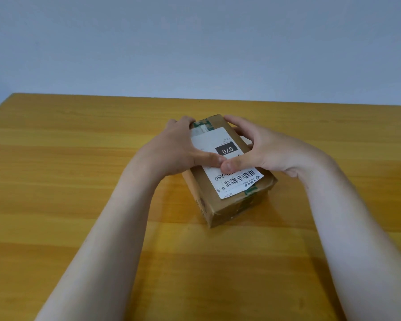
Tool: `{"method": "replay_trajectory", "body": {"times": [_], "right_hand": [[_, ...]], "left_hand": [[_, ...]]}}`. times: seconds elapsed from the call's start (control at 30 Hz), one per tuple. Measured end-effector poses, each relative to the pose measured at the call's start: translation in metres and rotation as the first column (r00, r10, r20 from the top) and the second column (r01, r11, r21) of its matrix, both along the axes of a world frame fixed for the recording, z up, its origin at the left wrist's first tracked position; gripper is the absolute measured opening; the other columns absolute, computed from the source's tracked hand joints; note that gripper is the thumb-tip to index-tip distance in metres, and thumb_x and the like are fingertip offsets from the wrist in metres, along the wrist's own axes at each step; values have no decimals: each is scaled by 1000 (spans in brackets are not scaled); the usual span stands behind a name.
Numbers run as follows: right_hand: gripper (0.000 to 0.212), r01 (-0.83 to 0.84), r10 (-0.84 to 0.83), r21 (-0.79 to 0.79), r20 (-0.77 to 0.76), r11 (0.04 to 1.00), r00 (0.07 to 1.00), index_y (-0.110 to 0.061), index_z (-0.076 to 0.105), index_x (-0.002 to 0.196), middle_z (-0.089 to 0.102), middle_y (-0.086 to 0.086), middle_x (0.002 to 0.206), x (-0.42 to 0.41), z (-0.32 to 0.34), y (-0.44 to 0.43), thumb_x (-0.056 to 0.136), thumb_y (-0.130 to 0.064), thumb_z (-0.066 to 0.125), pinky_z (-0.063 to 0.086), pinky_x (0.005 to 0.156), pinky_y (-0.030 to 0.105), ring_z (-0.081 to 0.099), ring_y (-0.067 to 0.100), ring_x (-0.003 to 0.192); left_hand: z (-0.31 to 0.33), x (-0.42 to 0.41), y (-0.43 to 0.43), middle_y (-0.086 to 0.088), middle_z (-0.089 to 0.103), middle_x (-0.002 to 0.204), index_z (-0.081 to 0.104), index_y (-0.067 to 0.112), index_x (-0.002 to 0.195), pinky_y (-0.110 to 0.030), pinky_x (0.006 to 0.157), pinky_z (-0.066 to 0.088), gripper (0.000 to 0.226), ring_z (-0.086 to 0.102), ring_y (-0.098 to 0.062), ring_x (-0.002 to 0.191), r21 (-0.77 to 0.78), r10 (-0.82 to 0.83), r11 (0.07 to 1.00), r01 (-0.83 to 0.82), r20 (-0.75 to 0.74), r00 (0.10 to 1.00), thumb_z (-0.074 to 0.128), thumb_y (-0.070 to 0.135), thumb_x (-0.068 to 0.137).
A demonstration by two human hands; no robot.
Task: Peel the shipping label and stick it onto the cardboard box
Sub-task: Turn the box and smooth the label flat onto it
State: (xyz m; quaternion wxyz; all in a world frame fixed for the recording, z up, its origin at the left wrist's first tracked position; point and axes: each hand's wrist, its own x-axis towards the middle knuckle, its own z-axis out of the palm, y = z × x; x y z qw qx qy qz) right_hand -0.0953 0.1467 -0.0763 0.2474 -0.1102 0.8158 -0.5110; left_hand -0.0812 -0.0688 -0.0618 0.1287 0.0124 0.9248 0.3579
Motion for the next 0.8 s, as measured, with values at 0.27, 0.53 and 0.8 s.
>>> {"method": "replay_trajectory", "body": {"times": [0.27,0.53,0.8], "right_hand": [[85,125,-126,-17,-88,992,988,-39,64,139,74,-18,124,4,1,-8,61,-37,98,63,81,33,80,8,94],[52,223,-216,86,-83,971,973,-25,76,111,84,-8,92,2,2,-9,67,-41,97,62,65,30,81,11,77],[54,237,-234,109,-46,965,971,-19,78,108,84,-3,88,5,6,-13,62,-40,100,67,82,50,82,19,78]], "left_hand": [[-1,0,1,4,64,119,52,28,139,-47,74,66,80,70,-18,95,92,107,990,-106,-7,994,91,48,72],[-1,0,3,2,68,113,56,27,132,-48,67,67,70,74,-21,88,97,173,981,-171,-16,985,91,44,74],[-3,0,4,5,65,107,55,24,117,-49,60,66,64,73,-22,86,72,203,977,-199,-39,978,91,50,71]]}}
